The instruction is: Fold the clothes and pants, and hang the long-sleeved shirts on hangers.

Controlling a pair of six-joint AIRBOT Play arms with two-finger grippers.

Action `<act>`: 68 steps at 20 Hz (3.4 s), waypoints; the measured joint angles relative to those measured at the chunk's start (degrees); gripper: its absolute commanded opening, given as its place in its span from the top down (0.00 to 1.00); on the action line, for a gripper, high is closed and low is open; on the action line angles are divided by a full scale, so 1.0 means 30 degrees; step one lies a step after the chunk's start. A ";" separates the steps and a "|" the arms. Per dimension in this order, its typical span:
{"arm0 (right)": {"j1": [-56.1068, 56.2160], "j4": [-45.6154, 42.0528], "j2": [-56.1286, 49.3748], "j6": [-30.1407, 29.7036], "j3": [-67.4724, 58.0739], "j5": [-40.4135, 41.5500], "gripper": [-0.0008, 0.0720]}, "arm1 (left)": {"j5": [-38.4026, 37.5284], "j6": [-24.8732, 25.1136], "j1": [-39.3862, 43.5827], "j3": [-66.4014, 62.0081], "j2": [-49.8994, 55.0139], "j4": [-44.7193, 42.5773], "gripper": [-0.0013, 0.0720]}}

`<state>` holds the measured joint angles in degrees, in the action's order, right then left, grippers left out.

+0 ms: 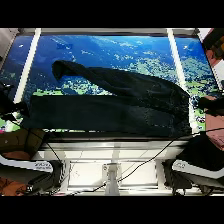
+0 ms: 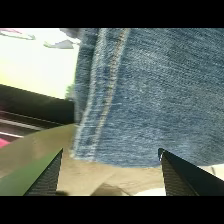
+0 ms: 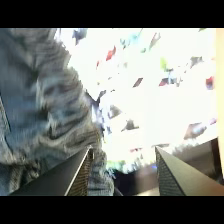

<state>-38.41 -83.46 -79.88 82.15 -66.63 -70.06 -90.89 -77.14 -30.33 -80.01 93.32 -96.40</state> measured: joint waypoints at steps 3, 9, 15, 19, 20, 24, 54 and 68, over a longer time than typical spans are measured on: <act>-0.2157 0.4218 -0.1967 -0.2076 -0.1472 -0.1792 0.21 | 0.0153 0.0000 0.0000 -0.0299 0.0000 -0.0386 0.03; -0.3133 0.6666 -0.5056 -0.4532 -0.2266 -0.3781 0.14 | 0.0372 0.0000 0.0175 -0.0474 0.0000 -0.0670 0.03; -0.2222 0.7322 -0.6951 -0.6441 -0.2412 -0.3118 0.23 | 0.0750 0.0189 0.1683 -0.0867 0.0000 -0.0721 0.04; -0.2033 0.7985 -0.7912 -0.6943 -0.2455 -0.3045 0.24 | 0.1931 0.0641 0.3169 -0.2506 0.0000 -0.0729 0.04; -0.1989 0.8546 -0.8174 -0.7002 -0.2448 -0.3126 0.24 | 0.2470 0.0481 0.3541 -0.2856 0.0000 -0.0729 0.04; -0.1515 1.0309 -0.8903 -0.7388 -0.2404 -0.2929 0.57 | 0.5574 -0.0721 0.4962 -0.3541 0.0197 0.0000 0.03; 0.0000 1.0214 -0.9180 -0.8794 -0.2412 -0.2200 0.91 | 1.9934 -0.5049 0.4065 -0.5705 0.6637 1.4061 0.08; 0.0000 1.0302 -0.9187 -0.8786 -0.2412 -0.2193 0.91 | 1.9241 -0.4947 0.5005 -0.9304 1.0003 1.3355 0.35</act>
<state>-38.41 -52.56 -107.44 55.79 -73.87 -76.64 -33.17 -91.98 -15.31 -107.92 123.33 -56.34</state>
